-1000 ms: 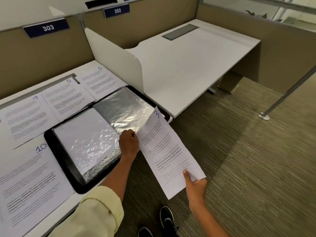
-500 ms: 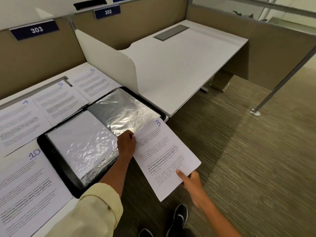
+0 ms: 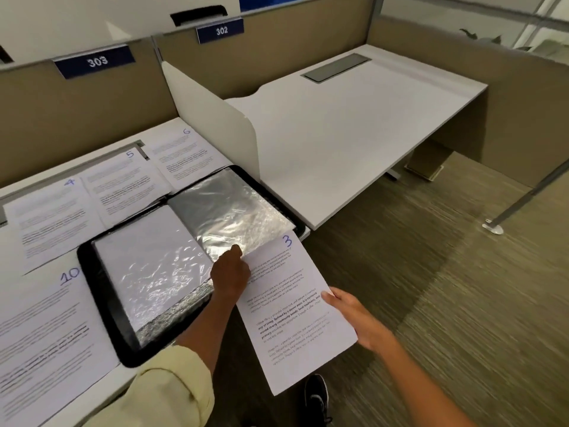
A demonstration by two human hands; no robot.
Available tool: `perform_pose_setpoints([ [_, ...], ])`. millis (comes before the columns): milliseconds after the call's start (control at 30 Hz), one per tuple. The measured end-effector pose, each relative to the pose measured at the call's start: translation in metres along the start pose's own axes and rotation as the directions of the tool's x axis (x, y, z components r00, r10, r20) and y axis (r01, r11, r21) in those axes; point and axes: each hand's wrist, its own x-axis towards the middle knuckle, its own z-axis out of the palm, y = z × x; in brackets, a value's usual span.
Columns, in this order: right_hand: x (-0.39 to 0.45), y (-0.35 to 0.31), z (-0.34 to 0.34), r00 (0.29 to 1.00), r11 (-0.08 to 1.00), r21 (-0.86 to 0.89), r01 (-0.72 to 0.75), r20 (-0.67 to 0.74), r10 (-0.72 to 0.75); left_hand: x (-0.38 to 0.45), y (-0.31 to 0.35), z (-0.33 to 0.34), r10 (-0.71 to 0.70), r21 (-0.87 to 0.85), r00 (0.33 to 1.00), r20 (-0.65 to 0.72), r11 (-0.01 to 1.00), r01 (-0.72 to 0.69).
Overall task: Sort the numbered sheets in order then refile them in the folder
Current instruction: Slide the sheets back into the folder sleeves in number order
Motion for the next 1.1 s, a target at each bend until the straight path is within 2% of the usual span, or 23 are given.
perform_pose_setpoints([
  [67,0.014,-0.014,0.003,1.0,0.978,-0.209,0.015,0.016,-0.012,0.001,0.004,0.0,0.021,0.077,1.0,0.0,0.997,-0.021],
  [133,0.027,-0.026,0.012,0.997,0.941,-0.33,0.077,0.045,-0.066,0.004,0.008,0.001,0.023,0.117,1.0,0.0,0.993,-0.023],
  [300,0.057,-0.038,0.028,0.955,0.82,-0.492,0.292,0.189,-0.227,0.016,0.016,0.004,0.002,0.156,1.0,-0.006,0.988,-0.001],
  [467,0.072,-0.049,0.029,0.943,0.692,-0.642,0.331,0.207,-0.259,0.028,0.028,0.005,0.044,0.202,0.998,-0.046,0.979,-0.034],
  [633,0.079,-0.058,0.024,0.913,0.465,-0.788,0.404,0.317,-0.255,0.031,0.042,0.004,0.081,0.225,0.995,-0.059,0.972,-0.066],
  [767,0.082,-0.067,0.025,0.913,0.37,-0.839,0.398,0.324,-0.248,0.03,0.051,0.003,0.093,0.177,0.992,-0.083,0.981,-0.077],
  [967,0.108,-0.078,0.03,0.951,0.275,-0.916,0.291,0.246,-0.186,0.032,0.059,0.0,0.11,0.149,0.985,-0.137,0.985,-0.089],
  [1100,0.125,-0.088,0.035,0.971,0.146,-0.965,0.219,0.201,-0.127,0.034,0.068,-0.001,0.132,0.128,0.972,-0.194,0.986,-0.108],
])
